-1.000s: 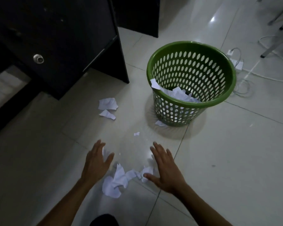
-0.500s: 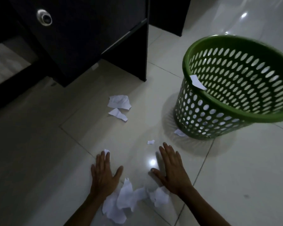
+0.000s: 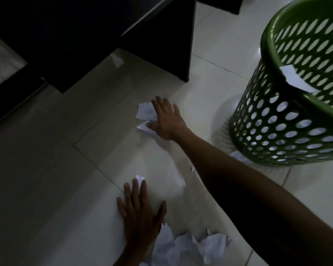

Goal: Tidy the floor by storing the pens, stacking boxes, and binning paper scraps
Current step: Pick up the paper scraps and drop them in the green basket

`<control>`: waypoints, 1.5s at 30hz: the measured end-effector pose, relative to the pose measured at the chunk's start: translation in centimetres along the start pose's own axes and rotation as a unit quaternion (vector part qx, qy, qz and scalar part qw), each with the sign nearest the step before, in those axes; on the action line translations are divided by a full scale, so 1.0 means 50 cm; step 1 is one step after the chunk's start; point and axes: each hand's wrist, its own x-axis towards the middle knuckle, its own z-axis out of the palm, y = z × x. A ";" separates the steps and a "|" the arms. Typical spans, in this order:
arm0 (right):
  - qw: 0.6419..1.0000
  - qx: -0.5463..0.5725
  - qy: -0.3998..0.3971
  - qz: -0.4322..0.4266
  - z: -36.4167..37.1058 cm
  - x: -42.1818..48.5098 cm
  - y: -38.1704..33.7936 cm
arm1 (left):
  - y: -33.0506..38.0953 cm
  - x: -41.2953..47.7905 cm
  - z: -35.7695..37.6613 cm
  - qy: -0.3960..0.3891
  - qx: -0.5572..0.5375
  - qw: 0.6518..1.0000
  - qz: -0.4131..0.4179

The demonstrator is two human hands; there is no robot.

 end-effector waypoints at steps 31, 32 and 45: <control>0.901 -0.069 0.423 -0.061 -0.392 -0.472 -0.042 | -0.016 0.012 0.060 0.199 -0.020 0.979 0.023; 0.911 -0.100 0.400 -0.012 -0.420 -0.467 -0.038 | -0.017 0.011 0.059 0.192 -0.023 0.981 0.021; 0.940 -0.194 0.153 0.234 -0.465 -0.477 0.063 | -0.004 0.005 -0.019 -0.022 -0.077 0.997 0.008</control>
